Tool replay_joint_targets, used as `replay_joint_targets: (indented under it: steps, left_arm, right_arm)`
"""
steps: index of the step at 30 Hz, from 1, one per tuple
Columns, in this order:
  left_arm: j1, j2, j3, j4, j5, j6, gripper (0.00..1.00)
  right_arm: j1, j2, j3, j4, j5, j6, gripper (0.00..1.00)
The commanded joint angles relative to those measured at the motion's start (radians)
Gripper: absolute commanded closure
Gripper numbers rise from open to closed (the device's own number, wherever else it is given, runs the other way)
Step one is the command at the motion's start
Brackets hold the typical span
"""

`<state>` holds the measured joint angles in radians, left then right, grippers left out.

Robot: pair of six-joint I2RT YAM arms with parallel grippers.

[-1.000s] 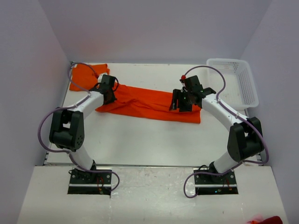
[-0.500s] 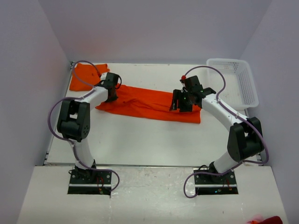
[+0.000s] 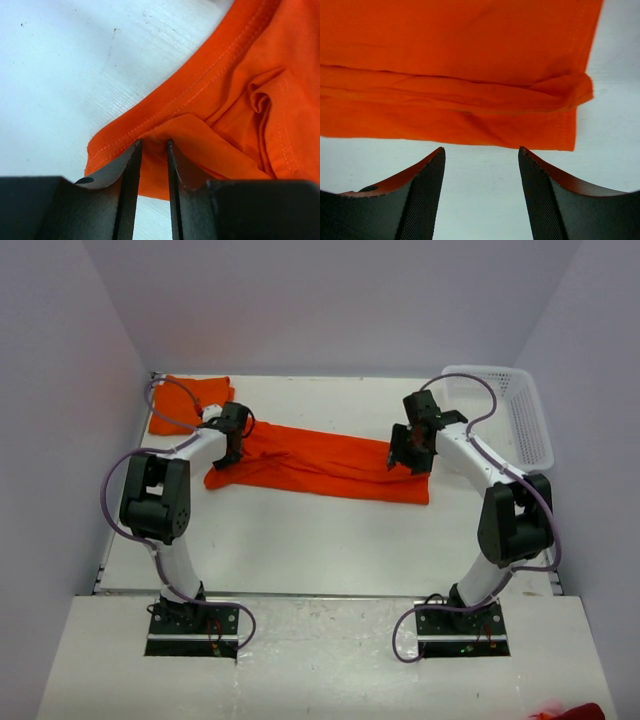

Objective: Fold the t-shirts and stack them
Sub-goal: Fold the other side of the tshirt into a rectangle

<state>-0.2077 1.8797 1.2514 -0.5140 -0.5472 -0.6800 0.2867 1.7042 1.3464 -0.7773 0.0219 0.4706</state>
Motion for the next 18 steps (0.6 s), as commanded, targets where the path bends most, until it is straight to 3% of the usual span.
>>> replay_joint_targets:
  steps: [1, 2, 4, 8, 18]
  left_arm:
    - [0.017, -0.01, -0.003, -0.003, -0.054, -0.046, 0.7]
    - [0.017, -0.016, -0.007, 0.014, -0.056, -0.046, 0.69]
    - [0.019, -0.046, -0.017, 0.041, -0.08, -0.04, 0.55]
    - [0.018, -0.065, -0.006, 0.055, -0.103, -0.035, 0.47]
    - [0.016, -0.192, -0.075, 0.123, -0.033, -0.032, 0.45]
  right_arm:
    - [-0.049, 0.021, 0.039, -0.088, 0.061, 0.01, 0.39]
    - [-0.058, 0.018, 0.031, -0.086, 0.055, 0.008, 0.39]
    - [-0.084, 0.008, 0.016, -0.083, 0.056, 0.007, 0.39]
    - [-0.11, 0.002, 0.0, -0.085, 0.062, 0.0, 0.38]
    - [-0.135, 0.064, 0.019, -0.085, 0.087, -0.007, 0.39]
